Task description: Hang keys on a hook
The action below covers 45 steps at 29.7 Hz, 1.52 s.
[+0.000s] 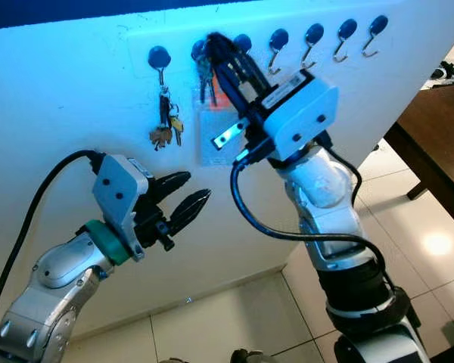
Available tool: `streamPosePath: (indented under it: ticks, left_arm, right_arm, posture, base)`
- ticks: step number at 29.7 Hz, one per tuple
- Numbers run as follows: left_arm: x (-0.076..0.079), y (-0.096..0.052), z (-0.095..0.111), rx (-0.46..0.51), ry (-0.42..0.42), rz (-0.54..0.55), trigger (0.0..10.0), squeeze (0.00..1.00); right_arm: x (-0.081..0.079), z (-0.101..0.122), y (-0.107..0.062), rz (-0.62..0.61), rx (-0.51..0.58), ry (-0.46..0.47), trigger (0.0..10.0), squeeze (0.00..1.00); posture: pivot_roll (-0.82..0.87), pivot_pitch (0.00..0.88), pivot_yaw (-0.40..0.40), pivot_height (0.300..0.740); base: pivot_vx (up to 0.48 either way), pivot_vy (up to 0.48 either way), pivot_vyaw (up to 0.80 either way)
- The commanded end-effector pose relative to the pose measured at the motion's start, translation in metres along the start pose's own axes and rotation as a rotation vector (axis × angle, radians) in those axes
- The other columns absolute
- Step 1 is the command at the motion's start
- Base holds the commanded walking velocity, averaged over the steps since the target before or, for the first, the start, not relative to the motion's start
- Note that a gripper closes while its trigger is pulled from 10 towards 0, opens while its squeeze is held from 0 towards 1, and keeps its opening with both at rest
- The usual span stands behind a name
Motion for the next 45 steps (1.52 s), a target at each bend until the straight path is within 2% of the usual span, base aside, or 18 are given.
streamPosePath:
  ticks: [1,17,22,35,41,45]
  left_arm:
    - [0.001,0.0,-0.002,-0.002,-0.01,0.001,10.0,0.0]
    - [0.001,0.002,-0.003,0.003,-0.013,0.004,10.0,0.0]
    - [-0.001,0.001,0.003,0.016,-0.01,-0.007,10.0,0.0]
    - [-0.007,-0.002,0.012,0.05,-0.011,0.004,10.0,0.0]
    - [0.001,-0.012,0.022,0.08,0.007,-0.087,10.0,0.0]
    - [0.002,-0.018,0.036,0.151,-0.021,-0.126,10.0,0.0]
  right_arm:
    - [-0.011,0.002,-0.001,0.063,0.018,0.024,10.0,0.0]
    - [-0.014,0.005,-0.013,0.083,0.024,0.015,10.0,0.0]
    - [-0.018,-0.012,-0.021,0.096,-0.056,0.017,10.0,0.0]
    - [-0.017,-0.015,-0.02,0.111,-0.064,0.03,10.0,0.0]
    - [-0.021,-0.015,-0.019,0.151,-0.063,0.028,10.0,0.0]
    - [-0.021,-0.016,-0.023,0.141,-0.067,0.012,10.0,0.0]
  posture:
    - [0.07,0.078,0.046,0.74]
    - [0.06,0.078,0.055,0.74]
    - [0.06,0.077,0.058,0.74]
    - [0.07,0.067,0.051,0.74]
    - [0.07,0.062,0.043,0.74]
    - [0.07,0.06,0.04,0.74]
  base:
    - [0.0,0.0,0.0]
    - [0.0,0.0,0.0]
    - [0.0,0.0,0.0]
    - [0.0,0.0,0.0]
    - [0.0,0.0,0.0]
    - [0.0,0.0,0.0]
Point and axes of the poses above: a point about 5 cm out from each wrist's last joint towards the gripper, its own y axis pointing out of the wrist towards the gripper, its own z axis along the axis of the wrist's last joint, x = y × z, the point moved 1 cm from there along y, pointing out of the wrist towards the gripper, and after that the axes turned 4 degrees about y, right-handed, at the moved point
